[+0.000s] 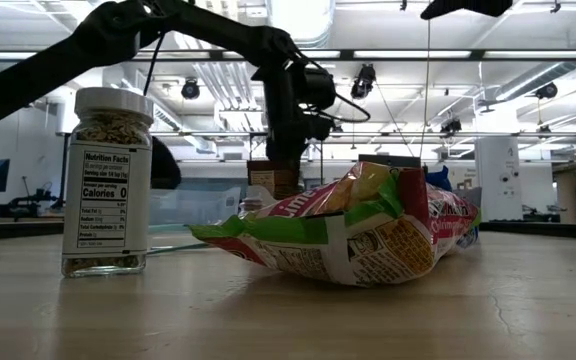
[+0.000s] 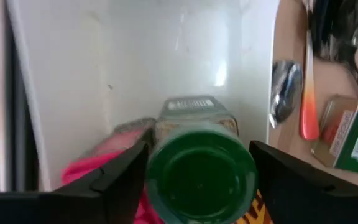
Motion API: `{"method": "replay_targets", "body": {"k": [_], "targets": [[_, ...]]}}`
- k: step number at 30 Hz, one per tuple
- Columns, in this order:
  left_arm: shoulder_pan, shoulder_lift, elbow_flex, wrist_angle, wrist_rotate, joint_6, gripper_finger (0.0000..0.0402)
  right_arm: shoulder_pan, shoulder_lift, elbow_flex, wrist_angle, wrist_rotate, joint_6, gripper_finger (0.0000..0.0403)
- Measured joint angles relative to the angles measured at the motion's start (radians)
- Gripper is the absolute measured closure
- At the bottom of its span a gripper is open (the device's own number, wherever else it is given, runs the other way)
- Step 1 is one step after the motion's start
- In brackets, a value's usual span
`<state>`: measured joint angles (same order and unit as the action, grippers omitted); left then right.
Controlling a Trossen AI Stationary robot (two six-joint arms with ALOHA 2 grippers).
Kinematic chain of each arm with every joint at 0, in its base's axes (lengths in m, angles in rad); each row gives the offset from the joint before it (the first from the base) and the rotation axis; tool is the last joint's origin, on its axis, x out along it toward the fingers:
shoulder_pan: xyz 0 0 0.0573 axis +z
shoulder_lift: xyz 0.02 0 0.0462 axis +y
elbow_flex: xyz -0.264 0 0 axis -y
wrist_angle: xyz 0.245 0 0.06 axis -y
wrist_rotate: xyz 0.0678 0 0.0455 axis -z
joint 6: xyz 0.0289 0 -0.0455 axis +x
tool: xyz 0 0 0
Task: Pick & Place Food Item
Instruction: Put the green seasoning bottle into the white bin, then put the white seasoning bottle into the white bin
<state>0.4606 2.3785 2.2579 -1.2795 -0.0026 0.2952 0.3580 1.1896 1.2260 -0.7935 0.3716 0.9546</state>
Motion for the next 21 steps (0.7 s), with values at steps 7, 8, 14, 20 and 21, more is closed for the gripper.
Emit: {"method": "replay_targets", "body": {"k": [7, 8, 14, 20, 21], "targets": [[0.0, -0.003, 0.009, 0.009, -0.002, -0.003, 0.0098, 0.007, 0.0, -0.009, -0.002, -0.003, 0.015, 0.0029], [0.0, -0.004, 0.014, 0.009, -0.002, -0.004, 0.0098, 0.01, 0.0, -0.009, -0.002, -0.003, 0.015, 0.0029], [0.0, -0.006, 0.077, 0.0, -0.002, -0.027, 0.0097, 0.011, 0.0, -0.01, -0.002, -0.004, 0.01, 0.0029], [-0.012, -0.061, 0.078, -0.032, 0.013, -0.073, 0.0096, 0.011, 0.0, -0.011, -0.002, -0.004, -0.002, 0.0029], [-0.018, -0.073, 0.077, -0.053, 0.019, -0.073, 0.0096, 0.011, 0.0, -0.011, -0.002, -0.004, -0.004, 0.0029]]}}
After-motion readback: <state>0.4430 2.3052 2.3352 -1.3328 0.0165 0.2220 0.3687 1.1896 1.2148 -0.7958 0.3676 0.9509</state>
